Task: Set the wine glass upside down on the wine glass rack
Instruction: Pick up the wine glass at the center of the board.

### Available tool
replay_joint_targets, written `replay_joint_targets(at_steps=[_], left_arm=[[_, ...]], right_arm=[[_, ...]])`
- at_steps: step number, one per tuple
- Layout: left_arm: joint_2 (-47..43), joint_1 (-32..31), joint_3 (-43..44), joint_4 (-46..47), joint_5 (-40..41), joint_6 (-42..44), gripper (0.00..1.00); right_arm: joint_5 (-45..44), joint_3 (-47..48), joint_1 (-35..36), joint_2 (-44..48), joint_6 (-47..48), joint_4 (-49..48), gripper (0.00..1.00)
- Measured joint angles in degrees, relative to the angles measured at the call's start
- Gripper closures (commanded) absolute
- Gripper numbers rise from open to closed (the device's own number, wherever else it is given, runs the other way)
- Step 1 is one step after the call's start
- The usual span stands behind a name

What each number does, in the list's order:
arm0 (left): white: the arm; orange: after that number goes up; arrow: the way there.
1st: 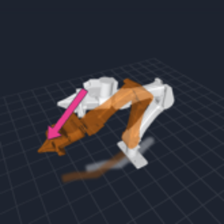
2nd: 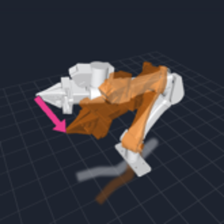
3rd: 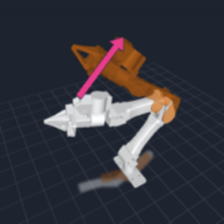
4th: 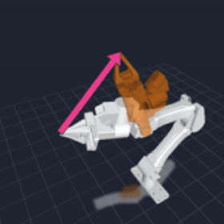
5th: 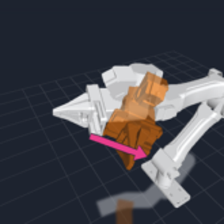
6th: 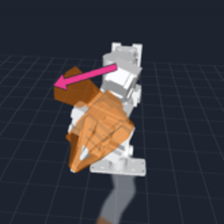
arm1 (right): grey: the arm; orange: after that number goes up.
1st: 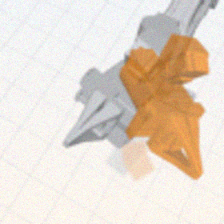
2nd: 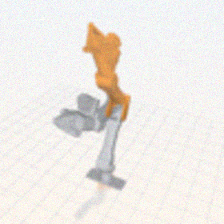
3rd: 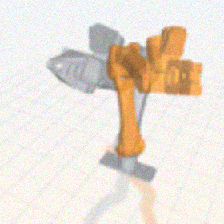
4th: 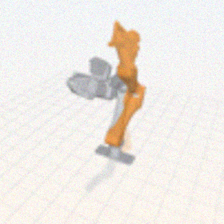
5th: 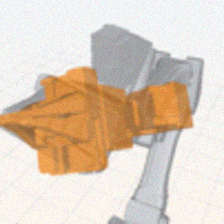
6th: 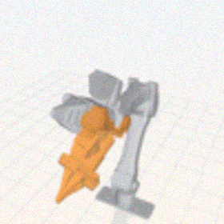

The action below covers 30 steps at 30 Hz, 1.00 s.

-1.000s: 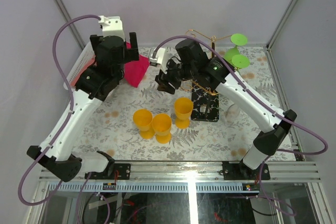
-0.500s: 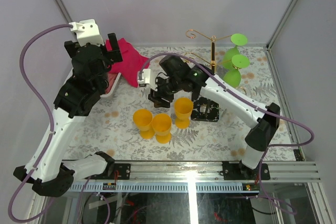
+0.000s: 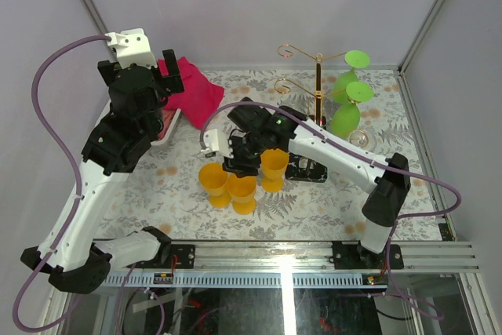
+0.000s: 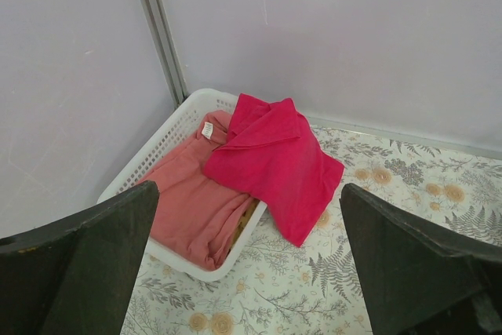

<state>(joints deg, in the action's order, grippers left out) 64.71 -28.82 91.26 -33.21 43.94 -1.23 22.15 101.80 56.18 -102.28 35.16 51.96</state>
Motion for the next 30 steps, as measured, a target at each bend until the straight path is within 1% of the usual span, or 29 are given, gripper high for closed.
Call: replay_joint_targets(at_steps=[10, 14, 16, 20, 23, 25, 26, 30], left_arm=[[0.0, 0.0, 0.0, 0.02, 0.0, 0.11, 0.0], [0.0, 0.0, 0.0, 0.04, 0.0, 0.59, 0.0], [0.0, 0.0, 0.0, 0.13, 0.02, 0.83, 0.0], [0.0, 0.0, -0.02, 0.26, 0.0, 1.14, 0.0], [0.02, 0.0, -0.13, 0.39, 0.0, 1.31, 0.0], [0.11, 0.0, -0.13, 0.59, 0.0, 1.42, 0.0], [0.13, 0.0, -0.13, 0.68, 0.0, 1.51, 0.0], [0.22, 0.0, -0.17, 1.05, 0.0, 1.7, 0.0]], right_arm=[[-2.91, -0.52, 0.61, -2.47, 1.51, 0.39, 0.52], [-4.59, -0.52, 0.92, -4.2, 1.51, 0.07, 0.56], [-5.07, -0.52, 1.01, -4.83, 1.49, 0.04, 0.61], [-5.62, -0.55, 1.09, -5.05, 1.55, 0.02, 0.78], [-6.29, -0.55, 1.16, -5.03, 1.49, 0.0, 0.88], [-6.69, -0.55, 1.18, -5.05, 1.46, 0.0, 0.97], [-6.73, -0.57, 1.2, -5.03, 1.53, -0.02, 1.0], [-6.69, -1.2, 1.2, -4.44, 1.38, -0.17, 1.0]])
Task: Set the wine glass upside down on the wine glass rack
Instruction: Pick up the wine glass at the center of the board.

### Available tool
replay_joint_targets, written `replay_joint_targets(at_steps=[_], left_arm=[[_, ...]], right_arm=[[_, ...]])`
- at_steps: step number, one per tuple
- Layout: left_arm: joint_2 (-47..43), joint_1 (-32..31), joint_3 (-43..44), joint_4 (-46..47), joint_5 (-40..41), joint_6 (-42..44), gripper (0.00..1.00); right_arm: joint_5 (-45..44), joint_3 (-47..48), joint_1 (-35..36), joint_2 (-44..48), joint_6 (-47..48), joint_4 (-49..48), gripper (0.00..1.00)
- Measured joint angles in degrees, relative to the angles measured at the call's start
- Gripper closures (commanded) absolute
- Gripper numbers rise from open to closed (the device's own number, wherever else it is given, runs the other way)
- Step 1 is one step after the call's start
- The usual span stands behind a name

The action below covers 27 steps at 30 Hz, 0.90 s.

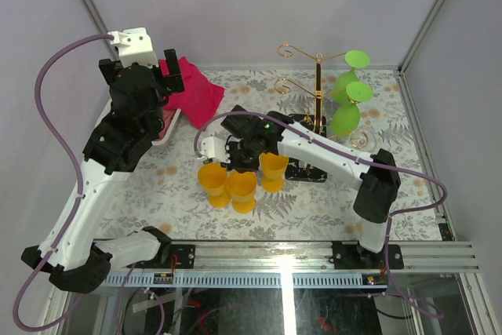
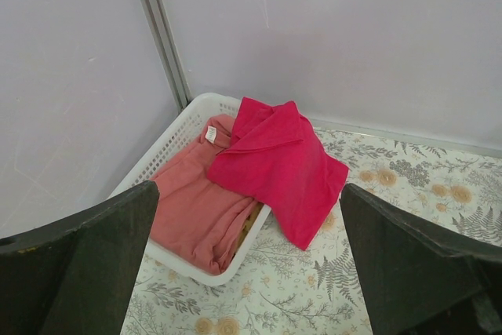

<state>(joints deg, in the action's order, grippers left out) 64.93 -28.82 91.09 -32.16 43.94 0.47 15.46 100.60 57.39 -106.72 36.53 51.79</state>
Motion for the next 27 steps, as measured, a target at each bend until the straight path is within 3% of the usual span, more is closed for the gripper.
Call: replay_joint_targets(at_steps=[15, 23, 27], left_arm=[[1.2, 0.0, -0.24, 0.98, -0.72, 0.2, 0.0], [2.27, 0.0, -0.59, 1.9, -1.84, -0.11, 0.0], [2.32, 0.0, -1.4, 2.51, -2.64, -1.09, 0.0]], right_arm=[[-1.86, -1.55, 0.0, 9.44, -2.64, 5.42, 1.0], [-3.19, -1.68, 0.0, 19.52, -6.29, 6.47, 1.0], [-3.85, -4.7, 0.0, 27.52, -9.07, 2.36, 1.0]])
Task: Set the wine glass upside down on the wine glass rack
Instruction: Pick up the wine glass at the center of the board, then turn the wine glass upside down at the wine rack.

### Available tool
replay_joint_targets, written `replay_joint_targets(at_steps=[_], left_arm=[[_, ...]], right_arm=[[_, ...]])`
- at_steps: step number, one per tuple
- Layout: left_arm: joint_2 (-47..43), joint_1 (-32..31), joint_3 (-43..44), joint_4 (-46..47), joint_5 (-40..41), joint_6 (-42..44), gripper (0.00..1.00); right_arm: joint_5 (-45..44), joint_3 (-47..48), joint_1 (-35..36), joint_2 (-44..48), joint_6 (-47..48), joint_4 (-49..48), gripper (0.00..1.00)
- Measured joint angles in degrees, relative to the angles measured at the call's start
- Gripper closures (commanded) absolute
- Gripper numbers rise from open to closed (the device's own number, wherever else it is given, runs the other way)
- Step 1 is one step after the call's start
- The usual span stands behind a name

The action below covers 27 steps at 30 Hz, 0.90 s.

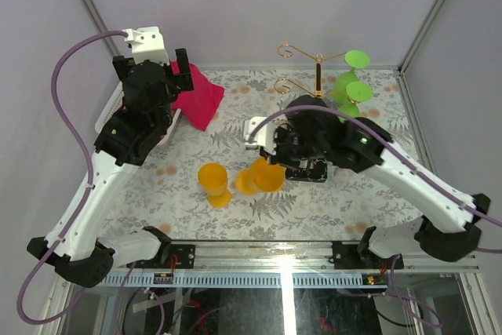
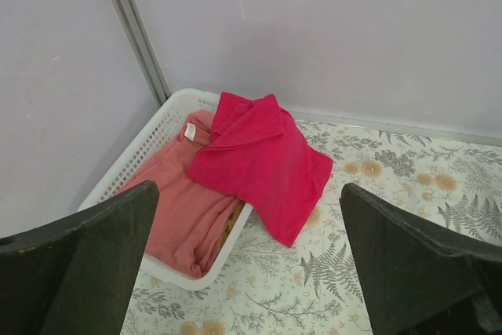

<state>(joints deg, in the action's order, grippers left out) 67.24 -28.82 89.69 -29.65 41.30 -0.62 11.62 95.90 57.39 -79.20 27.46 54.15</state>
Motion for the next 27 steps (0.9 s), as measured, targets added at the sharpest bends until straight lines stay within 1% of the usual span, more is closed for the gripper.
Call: replay_joint_targets(at_steps=[5, 9, 11, 15, 17, 22, 24, 27], left_arm=[[0.57, 0.0, -0.44, 0.28, -0.68, -1.25, 0.0], [0.72, 0.0, -0.5, 0.52, -1.22, -1.99, 0.0], [0.61, 0.0, -0.79, 0.87, -1.25, -2.36, 0.0], [0.17, 0.0, -2.05, 2.08, -1.18, -2.69, 0.0], [0.13, 0.0, -2.49, 2.54, -1.11, -2.78, 0.0], [0.2, 0.0, -2.58, 3.02, -1.14, -2.82, 0.0], [0.2, 0.0, -2.58, 3.06, -1.14, -2.82, 0.0], [0.31, 0.0, -2.58, 3.06, -1.18, -2.82, 0.0]], right_arm=[[-0.02, -2.56, 0.0, 8.41, -2.56, -6.8, 1.0], [-0.81, -3.08, 0.02, 10.73, -3.08, -11.76, 1.0], [-2.29, -5.88, 0.07, 12.24, -3.08, -16.37, 1.0], [-8.0, -14.93, 0.15, 15.34, -1.79, -27.36, 1.0], [-11.34, -18.45, 0.17, 15.28, -0.04, -33.64, 1.0], [-15.17, -19.3, 0.15, 11.19, 3.08, -44.0, 1.0], [-15.28, -19.19, 0.09, 9.68, 3.56, -46.16, 1.0], [-14.71, -16.94, -0.76, 6.69, 3.08, -46.14, 1.0]])
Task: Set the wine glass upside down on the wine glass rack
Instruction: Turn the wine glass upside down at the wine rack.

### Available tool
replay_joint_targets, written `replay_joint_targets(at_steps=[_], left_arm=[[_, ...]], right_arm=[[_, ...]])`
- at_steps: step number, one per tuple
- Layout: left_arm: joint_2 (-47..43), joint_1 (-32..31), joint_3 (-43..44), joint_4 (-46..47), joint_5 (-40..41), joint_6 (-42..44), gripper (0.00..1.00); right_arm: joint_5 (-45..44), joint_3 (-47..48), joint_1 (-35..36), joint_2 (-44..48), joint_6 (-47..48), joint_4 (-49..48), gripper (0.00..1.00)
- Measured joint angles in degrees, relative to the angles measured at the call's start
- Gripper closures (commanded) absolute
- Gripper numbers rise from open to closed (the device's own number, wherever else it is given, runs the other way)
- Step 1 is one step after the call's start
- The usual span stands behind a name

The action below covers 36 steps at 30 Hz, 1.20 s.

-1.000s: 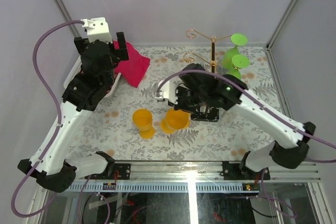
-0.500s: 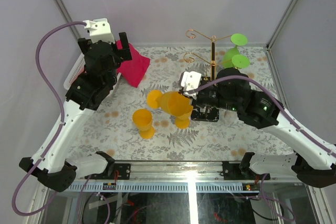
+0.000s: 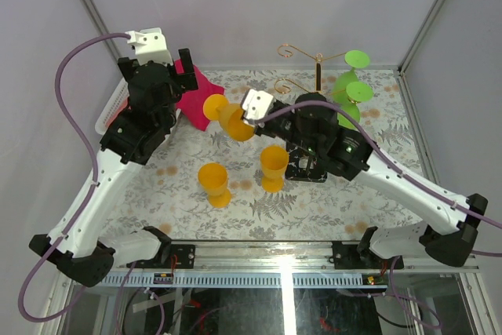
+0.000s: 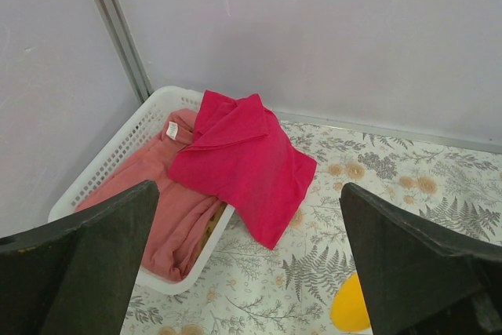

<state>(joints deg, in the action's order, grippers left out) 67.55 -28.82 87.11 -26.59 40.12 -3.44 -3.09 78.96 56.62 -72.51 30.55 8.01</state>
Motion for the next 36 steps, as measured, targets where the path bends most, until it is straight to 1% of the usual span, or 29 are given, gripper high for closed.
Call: replay_joint_targets(at_steps=[4, 8, 11, 15, 22, 27, 32, 36], left_arm=[[0.48, 0.0, 0.0, 0.02, -0.04, 0.02, 0.0], [1.29, 0.0, 0.0, 0.04, -0.04, 0.04, 0.0], [1.42, 0.0, 0.0, 0.02, -0.02, 0.15, 0.0], [1.36, 0.0, 0.04, 0.42, 0.02, 0.35, 0.0], [1.79, 0.0, 0.09, 1.31, -1.31, -0.55, 0.0], [4.5, 0.09, 0.74, 1.81, -3.85, -3.02, 0.0], [8.24, 1.18, 4.44, 1.6, -7.26, -9.84, 0.0], [8.72, 2.93, 6.08, 1.95, -10.58, -16.31, 0.0]], right_arm=[[2.75, 5.11, -2.75, -4.52, -2.19, 0.39, 1.0], [6.45, 9.64, -7.3, -8.52, -4.83, 0.31, 1.0], [7.74, 11.43, -10.27, -11.06, -5.79, -0.46, 1.0], [8.92, 11.37, -14.43, -13.64, -7.02, -3.76, 1.0], [10.01, 11.08, -20.63, -17.16, -7.98, -13.88, 1.0], [10.71, 9.07, -24.48, -18.47, -9.64, -22.88, 1.0], [10.73, 5.55, -26.25, -18.6, -10.03, -31.67, 1.0], [11.54, 5.33, -26.27, -19.65, -10.54, -36.06, 1.0]])
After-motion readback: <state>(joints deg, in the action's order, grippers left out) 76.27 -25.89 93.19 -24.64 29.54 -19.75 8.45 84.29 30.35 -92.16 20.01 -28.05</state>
